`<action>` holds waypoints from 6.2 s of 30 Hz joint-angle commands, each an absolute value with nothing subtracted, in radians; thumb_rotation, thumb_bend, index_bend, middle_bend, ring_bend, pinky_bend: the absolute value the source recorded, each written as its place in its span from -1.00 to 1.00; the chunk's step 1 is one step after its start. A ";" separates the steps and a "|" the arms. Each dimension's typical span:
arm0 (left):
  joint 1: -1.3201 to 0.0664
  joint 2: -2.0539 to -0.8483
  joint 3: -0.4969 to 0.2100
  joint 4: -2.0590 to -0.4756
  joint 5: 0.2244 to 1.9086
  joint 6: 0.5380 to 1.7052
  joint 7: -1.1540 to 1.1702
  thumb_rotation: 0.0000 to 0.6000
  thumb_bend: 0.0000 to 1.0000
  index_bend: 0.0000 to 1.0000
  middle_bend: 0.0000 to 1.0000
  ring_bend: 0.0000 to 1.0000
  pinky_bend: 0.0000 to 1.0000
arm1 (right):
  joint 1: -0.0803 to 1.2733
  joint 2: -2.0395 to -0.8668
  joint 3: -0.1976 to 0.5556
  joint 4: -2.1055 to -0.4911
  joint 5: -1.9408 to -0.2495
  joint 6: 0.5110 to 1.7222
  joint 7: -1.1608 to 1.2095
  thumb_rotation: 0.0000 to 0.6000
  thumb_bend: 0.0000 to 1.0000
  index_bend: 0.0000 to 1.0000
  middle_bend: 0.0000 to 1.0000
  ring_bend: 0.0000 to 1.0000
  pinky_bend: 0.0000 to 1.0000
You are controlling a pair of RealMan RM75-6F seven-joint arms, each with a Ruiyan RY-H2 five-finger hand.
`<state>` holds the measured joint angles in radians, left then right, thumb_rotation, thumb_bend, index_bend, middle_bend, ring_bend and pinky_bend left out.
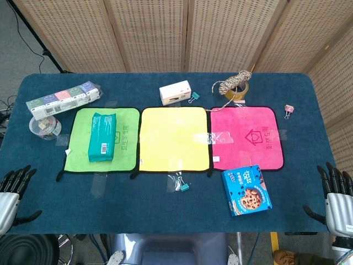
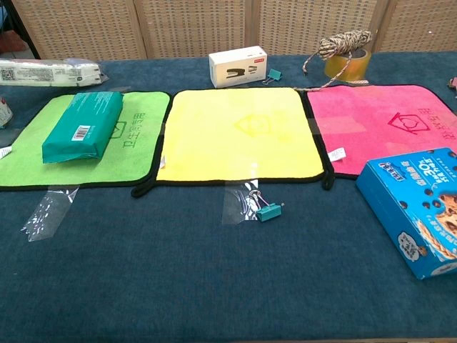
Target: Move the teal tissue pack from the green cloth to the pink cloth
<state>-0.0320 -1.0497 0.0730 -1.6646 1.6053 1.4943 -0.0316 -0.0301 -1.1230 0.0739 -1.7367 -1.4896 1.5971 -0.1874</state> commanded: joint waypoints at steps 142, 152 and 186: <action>-0.699 -1.306 -0.263 -1.482 1.305 0.777 -0.588 1.00 -1.00 -1.00 -1.00 -1.00 -1.00 | 0.142 -1.087 0.132 -1.616 -1.319 1.292 -0.054 1.00 -1.00 -1.00 -1.00 -1.00 -1.00; -0.529 -1.158 -0.172 -1.558 1.284 0.999 -0.313 1.00 -1.00 -1.00 -1.00 -1.00 -1.00 | 0.285 -1.027 0.196 -1.625 -1.344 1.172 -0.086 1.00 -1.00 -1.00 -1.00 -1.00 -1.00; -0.220 -0.953 -0.099 -1.901 1.171 1.388 0.114 1.00 -1.00 -1.00 -1.00 -1.00 -1.00 | 1.125 -1.489 0.301 -1.427 -1.400 0.486 -0.051 1.00 -1.00 -1.00 -1.00 -1.00 -1.00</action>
